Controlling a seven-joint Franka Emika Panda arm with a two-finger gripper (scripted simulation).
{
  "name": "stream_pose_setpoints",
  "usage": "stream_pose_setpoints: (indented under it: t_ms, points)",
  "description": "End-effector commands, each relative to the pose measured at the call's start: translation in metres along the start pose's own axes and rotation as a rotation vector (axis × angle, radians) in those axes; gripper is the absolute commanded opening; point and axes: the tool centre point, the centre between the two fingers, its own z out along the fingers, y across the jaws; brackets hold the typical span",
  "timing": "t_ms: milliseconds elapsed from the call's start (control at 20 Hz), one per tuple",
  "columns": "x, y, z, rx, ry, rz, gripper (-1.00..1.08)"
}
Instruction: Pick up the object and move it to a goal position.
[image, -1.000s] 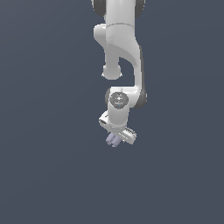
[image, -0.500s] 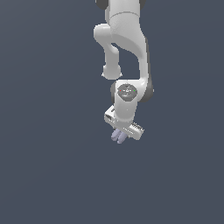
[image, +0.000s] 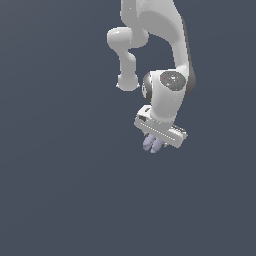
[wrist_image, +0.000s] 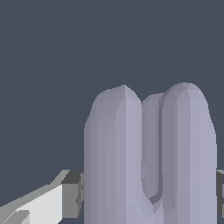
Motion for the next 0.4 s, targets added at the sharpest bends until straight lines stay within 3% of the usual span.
stream_pose_setpoints:
  t_ms: [0, 350]
  points:
    - [-0.010, -0.009, -0.014, -0.001, 0.000, 0.001, -1.00]
    - [-0.021, -0.020, -0.031, -0.001, 0.000, 0.001, -1.00]
